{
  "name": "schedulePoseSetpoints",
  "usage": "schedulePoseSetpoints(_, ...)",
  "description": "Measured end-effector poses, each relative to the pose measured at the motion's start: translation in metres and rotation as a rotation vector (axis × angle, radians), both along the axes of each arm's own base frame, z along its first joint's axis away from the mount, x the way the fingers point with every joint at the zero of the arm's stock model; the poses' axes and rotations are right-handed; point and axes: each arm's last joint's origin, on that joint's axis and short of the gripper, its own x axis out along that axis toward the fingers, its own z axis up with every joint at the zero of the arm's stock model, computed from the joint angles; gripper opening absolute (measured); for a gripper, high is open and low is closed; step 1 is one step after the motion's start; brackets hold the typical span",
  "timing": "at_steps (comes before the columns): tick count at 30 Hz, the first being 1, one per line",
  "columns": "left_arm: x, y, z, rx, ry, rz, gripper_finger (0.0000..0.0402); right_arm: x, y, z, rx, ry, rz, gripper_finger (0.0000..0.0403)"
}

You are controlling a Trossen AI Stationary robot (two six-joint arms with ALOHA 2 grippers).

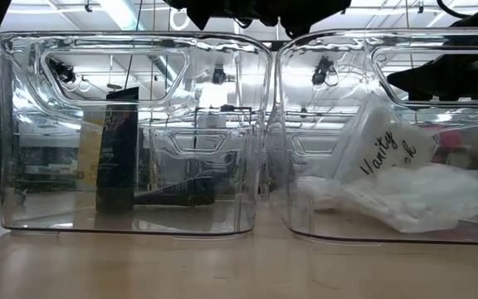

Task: Pick & Place Travel size toiletries
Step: Put the razor into the top right transparent bin

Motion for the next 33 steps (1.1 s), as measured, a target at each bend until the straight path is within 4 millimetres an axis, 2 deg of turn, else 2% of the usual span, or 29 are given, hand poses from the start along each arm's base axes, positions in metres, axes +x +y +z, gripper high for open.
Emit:
schedulePoseSetpoints(5, -0.0001, -0.0002, 0.0001, -0.001, 0.0, 0.0, 0.0182, 0.0, 0.0, 0.0001, 0.0, 0.0, 0.0, 0.0014)
schedulePoseSetpoints(11, -0.0002, -0.0002, 0.0003, -0.001, 0.0, 0.0, 0.0171, 0.0, 0.0, 0.0, 0.0, 0.0, 0.0, 0.0014)
schedulePoseSetpoints(33, -0.0002, 0.0004, 0.0006, 0.0, -0.001, 0.002, 0.0013, 0.0, 0.0, 0.0, 0.0, 0.0, 0.0, 0.0014)
